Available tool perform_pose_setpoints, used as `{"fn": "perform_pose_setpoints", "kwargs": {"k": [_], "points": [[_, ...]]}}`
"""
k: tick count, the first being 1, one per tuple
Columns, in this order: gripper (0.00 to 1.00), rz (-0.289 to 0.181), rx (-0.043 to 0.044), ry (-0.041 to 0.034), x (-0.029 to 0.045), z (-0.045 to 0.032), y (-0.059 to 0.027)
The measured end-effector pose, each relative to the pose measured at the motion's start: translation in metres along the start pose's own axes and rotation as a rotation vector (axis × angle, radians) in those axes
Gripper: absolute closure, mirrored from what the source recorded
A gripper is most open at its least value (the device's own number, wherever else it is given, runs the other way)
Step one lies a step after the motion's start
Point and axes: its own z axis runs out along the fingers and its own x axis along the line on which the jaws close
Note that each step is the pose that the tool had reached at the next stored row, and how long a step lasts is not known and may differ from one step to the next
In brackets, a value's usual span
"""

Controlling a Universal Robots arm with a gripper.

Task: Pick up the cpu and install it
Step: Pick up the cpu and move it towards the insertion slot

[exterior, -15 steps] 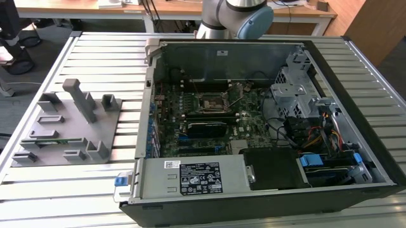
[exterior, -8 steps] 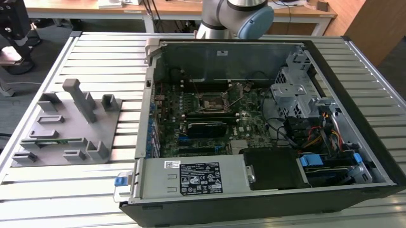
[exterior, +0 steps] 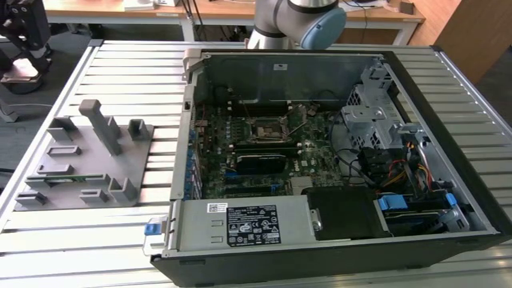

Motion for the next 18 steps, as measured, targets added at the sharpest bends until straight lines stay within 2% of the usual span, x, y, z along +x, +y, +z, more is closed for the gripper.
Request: {"fn": "perform_pose_setpoints", "kwargs": {"k": [18], "points": [[0.47,0.0,0.0,0.0,-0.0255,-0.0001,0.0005]]}}
